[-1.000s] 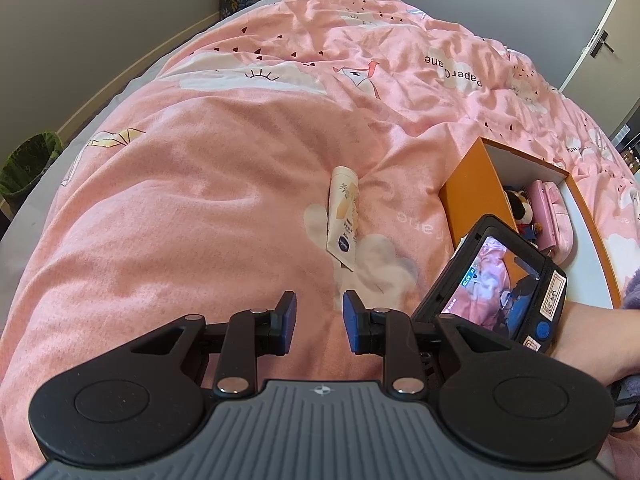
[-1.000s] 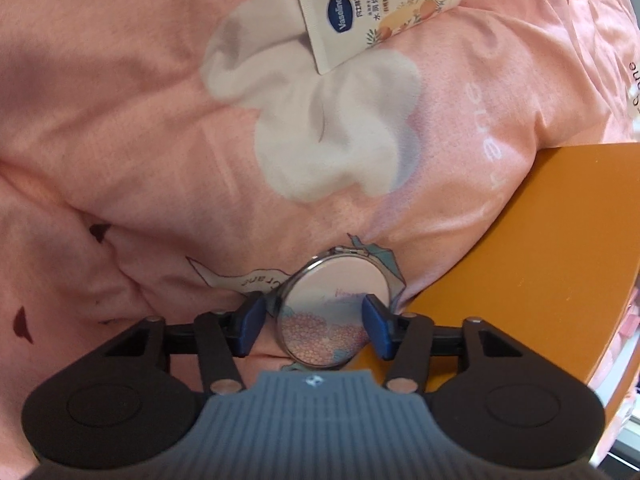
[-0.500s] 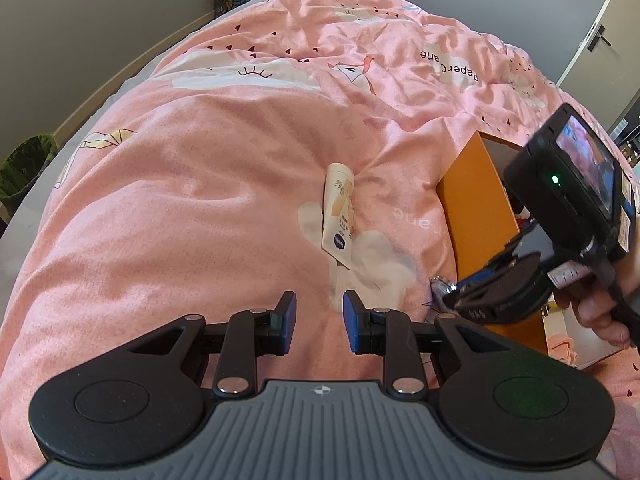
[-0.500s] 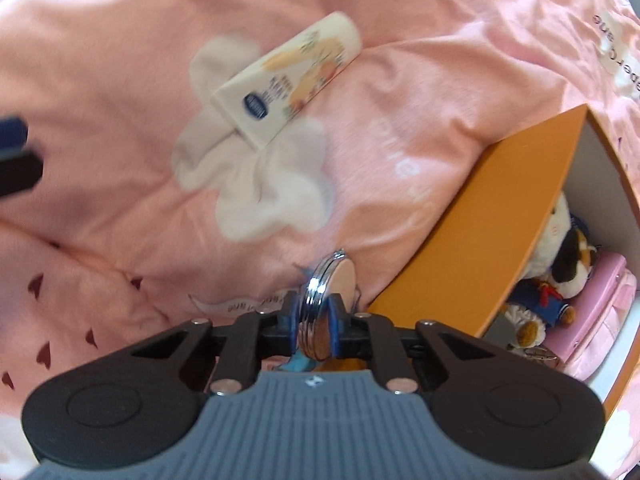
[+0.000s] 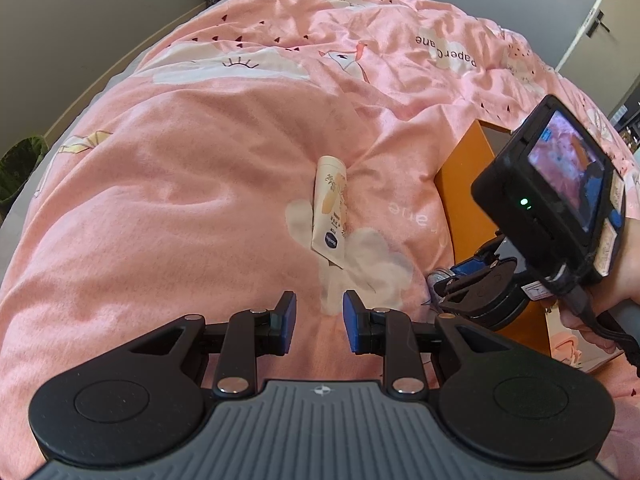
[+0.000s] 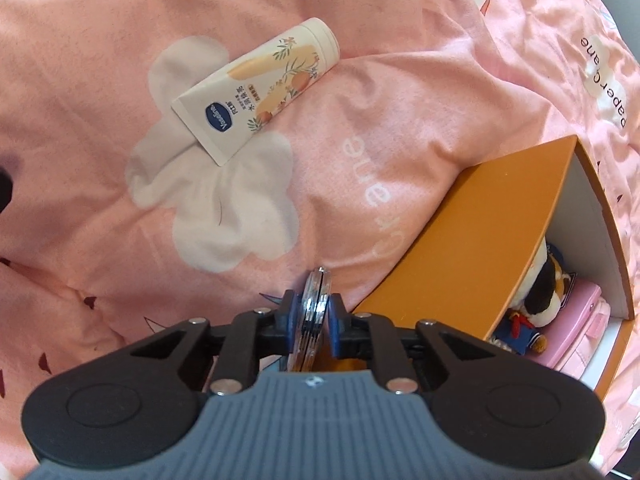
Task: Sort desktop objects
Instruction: 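Grasp the white lotion tube with the left tool while the right tool carries the compact over the box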
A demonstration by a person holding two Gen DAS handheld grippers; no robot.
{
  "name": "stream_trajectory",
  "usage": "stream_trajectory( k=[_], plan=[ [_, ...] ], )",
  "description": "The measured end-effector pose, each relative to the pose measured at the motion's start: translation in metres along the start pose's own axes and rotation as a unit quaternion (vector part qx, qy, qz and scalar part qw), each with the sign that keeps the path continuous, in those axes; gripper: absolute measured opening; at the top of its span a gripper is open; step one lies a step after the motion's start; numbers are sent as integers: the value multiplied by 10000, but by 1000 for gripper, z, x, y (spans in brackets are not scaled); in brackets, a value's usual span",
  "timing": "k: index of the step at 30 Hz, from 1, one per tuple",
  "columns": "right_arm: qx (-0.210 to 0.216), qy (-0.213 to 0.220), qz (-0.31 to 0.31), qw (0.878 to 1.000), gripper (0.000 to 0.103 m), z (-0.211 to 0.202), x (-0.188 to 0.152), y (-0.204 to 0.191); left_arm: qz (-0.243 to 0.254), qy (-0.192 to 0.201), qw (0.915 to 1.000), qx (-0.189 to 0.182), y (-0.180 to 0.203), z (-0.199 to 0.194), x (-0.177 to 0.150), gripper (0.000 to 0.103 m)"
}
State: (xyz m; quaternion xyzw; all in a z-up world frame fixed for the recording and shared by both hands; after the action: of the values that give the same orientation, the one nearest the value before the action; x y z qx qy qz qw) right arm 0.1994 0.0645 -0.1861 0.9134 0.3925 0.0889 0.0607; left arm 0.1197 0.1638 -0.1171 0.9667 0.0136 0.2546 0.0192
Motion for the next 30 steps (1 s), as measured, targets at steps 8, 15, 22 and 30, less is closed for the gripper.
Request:
stream_trajectory(
  k=[8,15,22,30],
  plan=[
    [990,640,466,9919,14,-56,4,20,111,-209,9997,86,-3,29,7,44],
    [1942,1526,1435,9583,14,-93,-7,65,49,-216,9996,174,-4,58,20,49],
    [2367,2220,2497,9124,14,-136,-41,126,634,-291,9958,585,3,87,30,51],
    [2363,2200,3327,8860,14,-112,-86,162,1017,-259,9918,725,8,112,33,52]
  ],
)
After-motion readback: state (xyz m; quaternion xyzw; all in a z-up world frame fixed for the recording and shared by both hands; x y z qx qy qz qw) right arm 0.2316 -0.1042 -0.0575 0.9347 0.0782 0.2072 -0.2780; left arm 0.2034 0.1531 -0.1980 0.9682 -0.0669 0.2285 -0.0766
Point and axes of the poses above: each gripper's, at about its wrist camera, not at the fingertips, and z roughly the way its jaws point, y to its right, x to its top, the point moved 10 cm from there along z, roughly the way its jaws point, and after that the axes turned 14 degrees about z, right-handed, at the moved point
